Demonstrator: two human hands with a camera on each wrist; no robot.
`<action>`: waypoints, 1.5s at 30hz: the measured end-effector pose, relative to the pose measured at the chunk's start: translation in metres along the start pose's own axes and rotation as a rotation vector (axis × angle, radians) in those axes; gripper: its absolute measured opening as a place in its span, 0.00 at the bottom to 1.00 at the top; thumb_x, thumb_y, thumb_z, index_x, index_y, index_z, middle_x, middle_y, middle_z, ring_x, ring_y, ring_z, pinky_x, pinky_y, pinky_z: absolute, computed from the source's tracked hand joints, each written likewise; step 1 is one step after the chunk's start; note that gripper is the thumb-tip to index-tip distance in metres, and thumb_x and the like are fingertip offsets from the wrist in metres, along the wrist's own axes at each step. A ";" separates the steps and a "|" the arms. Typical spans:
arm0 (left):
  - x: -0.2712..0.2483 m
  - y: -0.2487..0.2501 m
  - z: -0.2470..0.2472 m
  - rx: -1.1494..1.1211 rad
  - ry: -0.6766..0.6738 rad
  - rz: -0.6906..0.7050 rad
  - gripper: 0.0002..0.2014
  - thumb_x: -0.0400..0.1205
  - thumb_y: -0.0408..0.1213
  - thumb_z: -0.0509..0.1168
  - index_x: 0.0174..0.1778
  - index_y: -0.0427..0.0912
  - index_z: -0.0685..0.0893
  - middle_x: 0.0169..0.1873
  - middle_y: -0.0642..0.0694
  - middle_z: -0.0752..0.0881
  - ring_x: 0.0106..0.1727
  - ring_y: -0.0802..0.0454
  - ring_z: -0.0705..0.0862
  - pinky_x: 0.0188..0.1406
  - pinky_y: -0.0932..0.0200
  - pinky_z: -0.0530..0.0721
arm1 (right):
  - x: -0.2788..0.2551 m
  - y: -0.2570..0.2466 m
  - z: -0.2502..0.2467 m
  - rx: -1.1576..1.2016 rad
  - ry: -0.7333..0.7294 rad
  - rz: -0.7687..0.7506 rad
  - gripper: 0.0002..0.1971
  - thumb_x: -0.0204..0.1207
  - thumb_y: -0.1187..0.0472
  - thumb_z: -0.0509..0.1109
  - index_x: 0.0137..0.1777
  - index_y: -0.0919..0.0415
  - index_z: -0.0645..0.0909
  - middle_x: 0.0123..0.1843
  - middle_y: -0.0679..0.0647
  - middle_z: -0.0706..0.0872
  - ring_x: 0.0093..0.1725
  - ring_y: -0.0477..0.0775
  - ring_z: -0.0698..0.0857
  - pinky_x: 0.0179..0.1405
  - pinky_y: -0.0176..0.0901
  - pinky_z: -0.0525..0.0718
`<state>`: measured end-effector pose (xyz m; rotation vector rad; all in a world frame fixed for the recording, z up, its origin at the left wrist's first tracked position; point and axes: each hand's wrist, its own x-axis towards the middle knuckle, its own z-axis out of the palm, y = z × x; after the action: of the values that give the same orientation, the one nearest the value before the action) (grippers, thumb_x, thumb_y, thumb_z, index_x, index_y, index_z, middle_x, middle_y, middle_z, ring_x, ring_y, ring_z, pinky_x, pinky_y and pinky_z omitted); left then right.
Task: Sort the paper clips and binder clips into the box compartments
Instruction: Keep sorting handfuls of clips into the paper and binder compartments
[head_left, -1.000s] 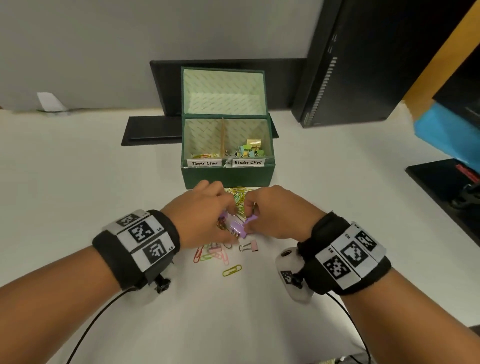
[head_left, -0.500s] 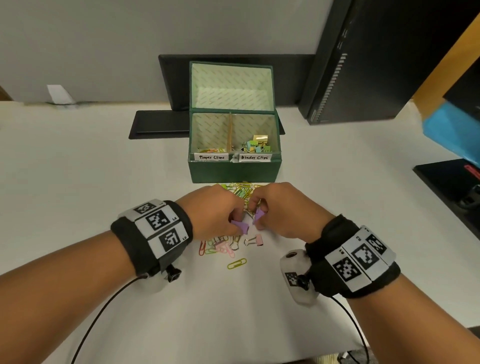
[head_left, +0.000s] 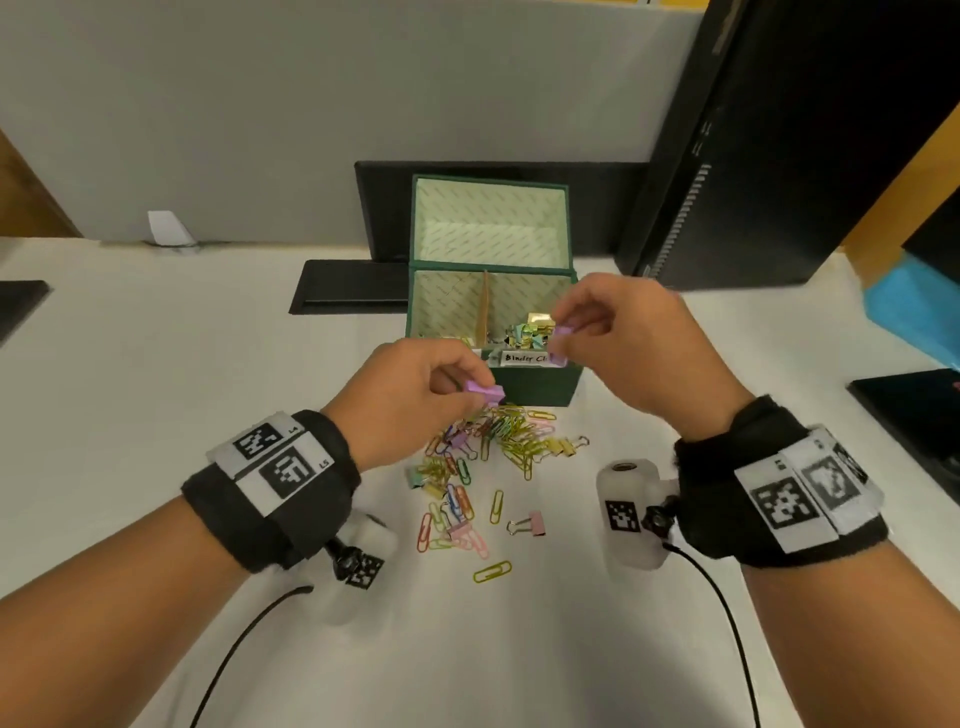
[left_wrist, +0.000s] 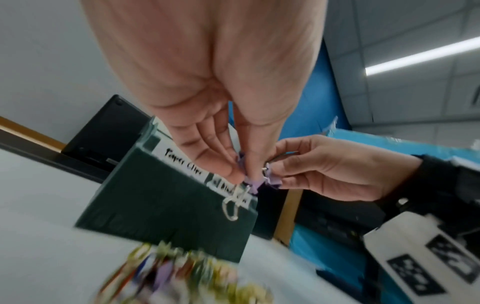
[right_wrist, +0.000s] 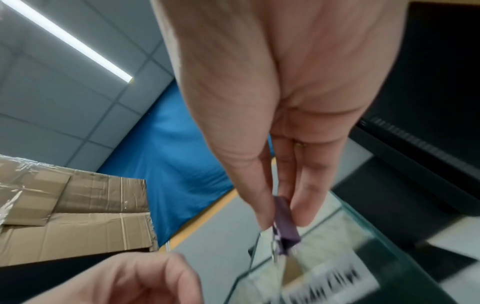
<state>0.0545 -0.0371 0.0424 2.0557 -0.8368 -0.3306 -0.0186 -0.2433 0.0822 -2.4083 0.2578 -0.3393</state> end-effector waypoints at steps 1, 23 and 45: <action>0.004 0.003 -0.003 -0.019 0.042 -0.003 0.05 0.77 0.38 0.74 0.46 0.53 0.89 0.38 0.56 0.88 0.38 0.61 0.86 0.37 0.70 0.82 | 0.008 -0.003 -0.003 -0.020 0.050 -0.009 0.06 0.74 0.65 0.75 0.46 0.53 0.86 0.38 0.44 0.90 0.38 0.39 0.88 0.38 0.27 0.84; 0.058 0.022 0.025 0.359 0.205 0.141 0.11 0.79 0.41 0.70 0.57 0.54 0.86 0.57 0.53 0.85 0.57 0.52 0.81 0.60 0.50 0.80 | -0.025 0.021 0.016 -0.001 0.064 0.091 0.05 0.81 0.55 0.69 0.49 0.46 0.87 0.40 0.43 0.89 0.40 0.42 0.85 0.37 0.33 0.78; 0.019 -0.014 0.028 0.808 -0.313 -0.089 0.11 0.80 0.50 0.68 0.54 0.51 0.87 0.48 0.50 0.87 0.47 0.48 0.84 0.43 0.54 0.83 | -0.025 0.055 0.036 -0.419 -0.393 0.266 0.04 0.71 0.60 0.77 0.42 0.53 0.84 0.42 0.47 0.86 0.43 0.51 0.84 0.42 0.41 0.81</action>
<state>0.0603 -0.0613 0.0163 2.8421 -1.2049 -0.4129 -0.0364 -0.2555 0.0155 -2.7345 0.5004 0.3413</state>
